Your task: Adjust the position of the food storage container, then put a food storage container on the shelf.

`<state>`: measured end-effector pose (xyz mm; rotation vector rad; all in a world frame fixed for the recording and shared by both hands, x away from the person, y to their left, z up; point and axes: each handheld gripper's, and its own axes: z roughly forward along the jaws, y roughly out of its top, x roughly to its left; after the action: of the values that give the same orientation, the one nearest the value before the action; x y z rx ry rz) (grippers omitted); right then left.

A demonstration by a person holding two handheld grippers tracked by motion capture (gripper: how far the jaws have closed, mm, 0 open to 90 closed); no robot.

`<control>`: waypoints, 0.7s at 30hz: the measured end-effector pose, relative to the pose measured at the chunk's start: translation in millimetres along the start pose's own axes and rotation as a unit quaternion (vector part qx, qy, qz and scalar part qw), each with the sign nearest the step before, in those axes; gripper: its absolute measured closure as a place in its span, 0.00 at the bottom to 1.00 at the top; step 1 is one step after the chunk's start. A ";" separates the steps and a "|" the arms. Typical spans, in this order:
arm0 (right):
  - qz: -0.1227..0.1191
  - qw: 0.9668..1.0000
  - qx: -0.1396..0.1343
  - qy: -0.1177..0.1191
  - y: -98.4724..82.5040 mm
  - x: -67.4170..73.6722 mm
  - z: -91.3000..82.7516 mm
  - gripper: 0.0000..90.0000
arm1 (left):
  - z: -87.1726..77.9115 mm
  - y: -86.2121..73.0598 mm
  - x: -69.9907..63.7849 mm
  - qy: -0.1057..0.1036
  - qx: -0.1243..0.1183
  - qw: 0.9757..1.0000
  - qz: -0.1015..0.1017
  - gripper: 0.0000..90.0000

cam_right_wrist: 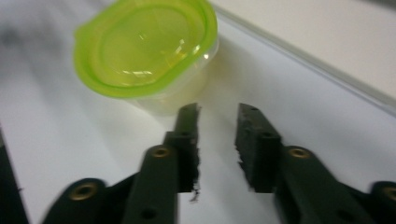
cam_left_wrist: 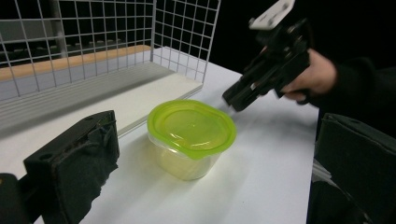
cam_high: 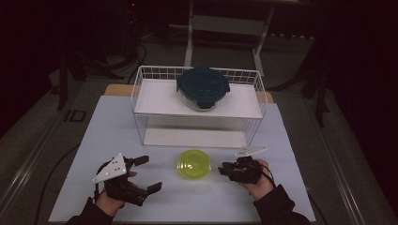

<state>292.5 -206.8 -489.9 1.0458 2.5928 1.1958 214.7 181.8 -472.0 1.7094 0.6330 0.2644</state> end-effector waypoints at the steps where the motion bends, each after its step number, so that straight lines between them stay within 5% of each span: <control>1: 0.001 1.000 -0.006 -0.001 0.6 0.9 -4.4 0.65 | 0.7 1.7 0.1 0.002 0.003 1.000 0.002 0.00; 6: 0.014 0.999 -0.042 -0.011 5.6 4.3 -23.2 0.39 | 7.3 11.2 1.2 0.003 0.005 1.000 0.013 0.00; 10: 0.019 0.998 -0.066 0.011 9.5 3.7 -29.9 0.23 | 16.8 16.3 1.5 0.001 0.024 1.000 0.000 0.00; 16: 0.033 0.995 -0.087 0.043 16.0 0.7 -28.1 0.25 | 31.5 21.7 7.3 0.004 0.044 0.999 -0.023 0.00; 21: 0.019 0.994 -0.096 0.052 21.4 -0.6 -20.2 0.24 | 42.3 24.9 15.2 0.001 0.068 0.997 -0.048 0.00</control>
<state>297.5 -210.3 -461.1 1.0247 2.4784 1.5117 255.0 152.0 -460.9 1.8029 0.7457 0.1576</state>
